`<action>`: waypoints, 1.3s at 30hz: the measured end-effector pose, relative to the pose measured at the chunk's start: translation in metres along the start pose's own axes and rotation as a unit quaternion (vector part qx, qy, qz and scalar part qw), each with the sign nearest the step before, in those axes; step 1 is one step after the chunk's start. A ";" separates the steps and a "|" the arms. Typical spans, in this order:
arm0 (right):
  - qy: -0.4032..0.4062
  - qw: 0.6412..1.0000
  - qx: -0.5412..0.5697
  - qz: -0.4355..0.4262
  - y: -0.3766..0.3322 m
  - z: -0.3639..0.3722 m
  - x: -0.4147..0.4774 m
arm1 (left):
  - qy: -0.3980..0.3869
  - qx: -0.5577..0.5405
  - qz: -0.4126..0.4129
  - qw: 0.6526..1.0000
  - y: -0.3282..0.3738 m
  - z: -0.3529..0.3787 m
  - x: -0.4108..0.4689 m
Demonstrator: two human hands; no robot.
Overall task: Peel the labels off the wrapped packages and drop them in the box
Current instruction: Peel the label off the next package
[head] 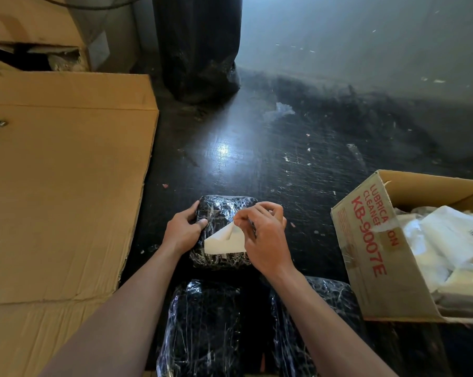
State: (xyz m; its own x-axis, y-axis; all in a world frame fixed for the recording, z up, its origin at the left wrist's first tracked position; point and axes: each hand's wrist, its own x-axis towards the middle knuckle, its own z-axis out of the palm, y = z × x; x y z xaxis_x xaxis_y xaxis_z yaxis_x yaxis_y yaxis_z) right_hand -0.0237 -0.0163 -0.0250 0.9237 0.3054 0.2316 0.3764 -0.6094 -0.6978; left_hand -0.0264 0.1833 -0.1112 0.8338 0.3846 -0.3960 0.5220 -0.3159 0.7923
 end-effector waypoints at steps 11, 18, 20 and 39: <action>-0.032 0.999 -0.027 -0.023 -0.013 -0.019 0.006 | -0.002 0.002 0.011 1.000 0.002 0.007 0.001; -0.035 0.998 -0.032 -0.030 -0.014 -0.027 -0.002 | -0.009 0.018 0.013 1.000 0.001 0.006 0.005; -0.023 0.999 -0.020 -0.027 -0.015 -0.030 -0.004 | -0.014 0.024 0.015 0.999 0.002 0.005 0.006; -0.016 1.000 0.021 0.001 -0.042 -0.084 0.026 | -0.030 0.062 0.021 0.997 0.019 0.005 0.001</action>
State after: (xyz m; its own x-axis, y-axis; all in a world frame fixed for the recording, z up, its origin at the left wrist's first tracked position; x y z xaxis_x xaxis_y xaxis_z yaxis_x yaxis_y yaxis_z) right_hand -0.0095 -0.0439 0.0669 0.9211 0.3286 0.2089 0.3713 -0.5795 -0.7255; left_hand -0.0152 0.1734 -0.0987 0.8631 0.3178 -0.3925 0.5007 -0.4376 0.7469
